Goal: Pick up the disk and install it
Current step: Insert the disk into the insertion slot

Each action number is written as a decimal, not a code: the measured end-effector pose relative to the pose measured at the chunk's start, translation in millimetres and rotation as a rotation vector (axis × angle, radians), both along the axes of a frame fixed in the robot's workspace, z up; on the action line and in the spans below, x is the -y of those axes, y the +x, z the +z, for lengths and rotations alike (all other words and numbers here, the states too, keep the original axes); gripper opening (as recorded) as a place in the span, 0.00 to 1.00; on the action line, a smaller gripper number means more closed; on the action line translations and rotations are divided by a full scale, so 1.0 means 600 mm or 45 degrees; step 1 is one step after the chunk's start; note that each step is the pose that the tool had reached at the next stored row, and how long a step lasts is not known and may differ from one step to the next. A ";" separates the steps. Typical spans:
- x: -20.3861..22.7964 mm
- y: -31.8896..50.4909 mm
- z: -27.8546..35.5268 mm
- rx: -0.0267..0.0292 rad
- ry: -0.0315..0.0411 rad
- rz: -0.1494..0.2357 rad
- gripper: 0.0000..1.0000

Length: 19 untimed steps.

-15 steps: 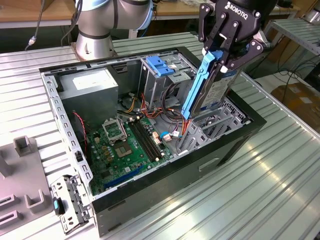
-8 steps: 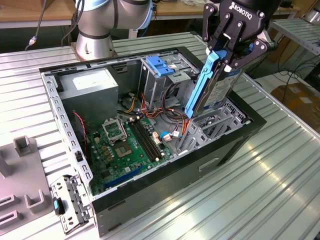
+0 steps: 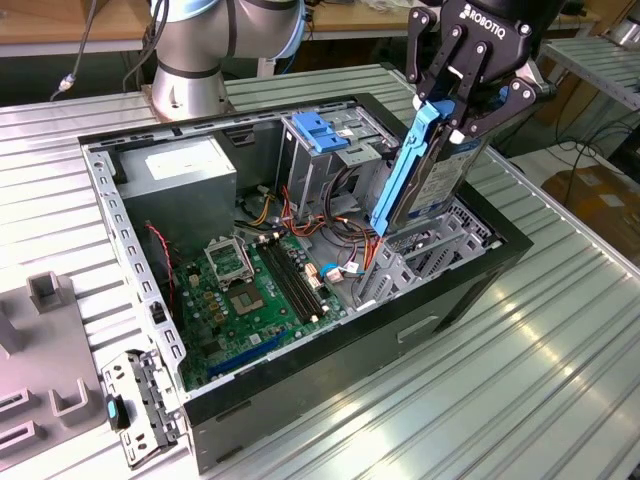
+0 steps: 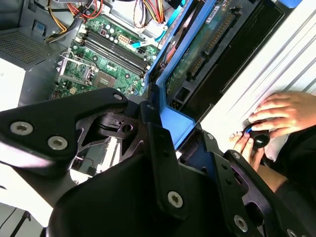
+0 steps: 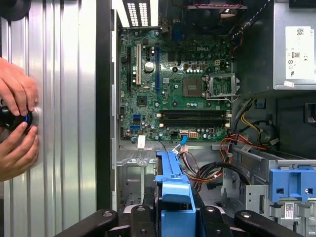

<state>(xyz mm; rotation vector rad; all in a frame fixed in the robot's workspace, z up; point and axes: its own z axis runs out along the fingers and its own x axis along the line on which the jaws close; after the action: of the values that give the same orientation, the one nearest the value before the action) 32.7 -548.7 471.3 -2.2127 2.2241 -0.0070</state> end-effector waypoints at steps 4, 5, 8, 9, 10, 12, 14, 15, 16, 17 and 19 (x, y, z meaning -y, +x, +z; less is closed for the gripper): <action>-0.0001 0.001 -0.001 0.0000 0.0001 0.000 0.37; 0.0000 0.002 -0.002 0.0000 0.0000 0.000 0.37; 0.0000 0.003 -0.003 -0.0001 -0.0002 0.000 0.37; 0.0001 0.005 -0.004 -0.0001 -0.0001 0.000 0.37; 0.0001 0.008 -0.004 0.0000 0.0001 0.000 0.37; 0.0001 0.015 -0.005 0.0000 0.0000 0.001 0.37; 0.0007 0.023 -0.006 0.0001 0.0002 0.001 0.37; 0.0014 0.026 -0.007 -0.0001 -0.0001 0.001 0.37; 0.0028 0.029 -0.008 0.0000 0.0000 0.001 0.37; 0.0044 0.032 -0.009 0.0000 0.0000 0.001 0.37; 0.0109 0.036 -0.014 -0.0001 0.0001 0.001 0.37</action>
<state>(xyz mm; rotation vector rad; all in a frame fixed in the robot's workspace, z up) 54.5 -555.2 463.2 -2.2134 2.2235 -0.0068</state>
